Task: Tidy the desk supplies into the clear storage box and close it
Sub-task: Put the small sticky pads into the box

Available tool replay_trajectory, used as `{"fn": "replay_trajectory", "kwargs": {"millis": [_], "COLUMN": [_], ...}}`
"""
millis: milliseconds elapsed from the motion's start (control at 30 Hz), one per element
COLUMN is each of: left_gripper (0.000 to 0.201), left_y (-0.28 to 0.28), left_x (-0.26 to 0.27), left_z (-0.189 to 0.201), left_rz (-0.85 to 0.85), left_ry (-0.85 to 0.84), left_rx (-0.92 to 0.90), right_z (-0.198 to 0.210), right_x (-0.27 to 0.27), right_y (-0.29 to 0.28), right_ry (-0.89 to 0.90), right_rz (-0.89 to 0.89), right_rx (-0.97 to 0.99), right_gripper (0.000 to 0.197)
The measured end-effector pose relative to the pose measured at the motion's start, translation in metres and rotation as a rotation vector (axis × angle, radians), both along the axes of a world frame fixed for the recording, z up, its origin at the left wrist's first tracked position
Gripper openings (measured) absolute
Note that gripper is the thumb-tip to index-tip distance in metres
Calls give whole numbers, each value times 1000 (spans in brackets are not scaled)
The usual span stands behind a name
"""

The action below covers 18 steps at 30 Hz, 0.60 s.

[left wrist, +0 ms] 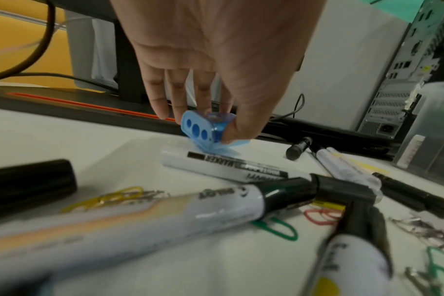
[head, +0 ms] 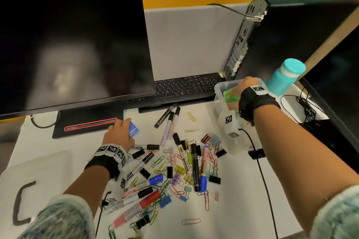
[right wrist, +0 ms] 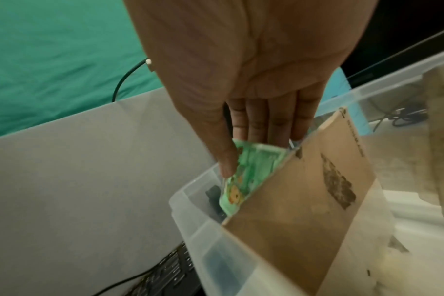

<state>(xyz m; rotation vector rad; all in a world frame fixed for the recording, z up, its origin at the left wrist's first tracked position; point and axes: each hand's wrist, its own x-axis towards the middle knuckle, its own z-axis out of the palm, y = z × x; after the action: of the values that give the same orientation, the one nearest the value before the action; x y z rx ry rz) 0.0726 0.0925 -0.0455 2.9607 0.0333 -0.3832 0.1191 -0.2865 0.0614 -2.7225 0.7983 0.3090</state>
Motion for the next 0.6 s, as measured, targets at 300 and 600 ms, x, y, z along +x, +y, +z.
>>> {"fn": "replay_trajectory", "kwargs": {"millis": [300,600], "left_gripper": [69,66], "left_y": [-21,-116], "left_x": [-39,-41], "left_z": [12,60], "left_rz": [-13,-293], "left_ry": [-98,-175], "left_rx": [-255,-400], "right_z": [7,20], "right_x": [3,-3], "right_y": [-2,-37], "right_ry": [163,67], "right_rz": [255,222], "right_rx": [-30,224], "right_gripper": [55,37]}}
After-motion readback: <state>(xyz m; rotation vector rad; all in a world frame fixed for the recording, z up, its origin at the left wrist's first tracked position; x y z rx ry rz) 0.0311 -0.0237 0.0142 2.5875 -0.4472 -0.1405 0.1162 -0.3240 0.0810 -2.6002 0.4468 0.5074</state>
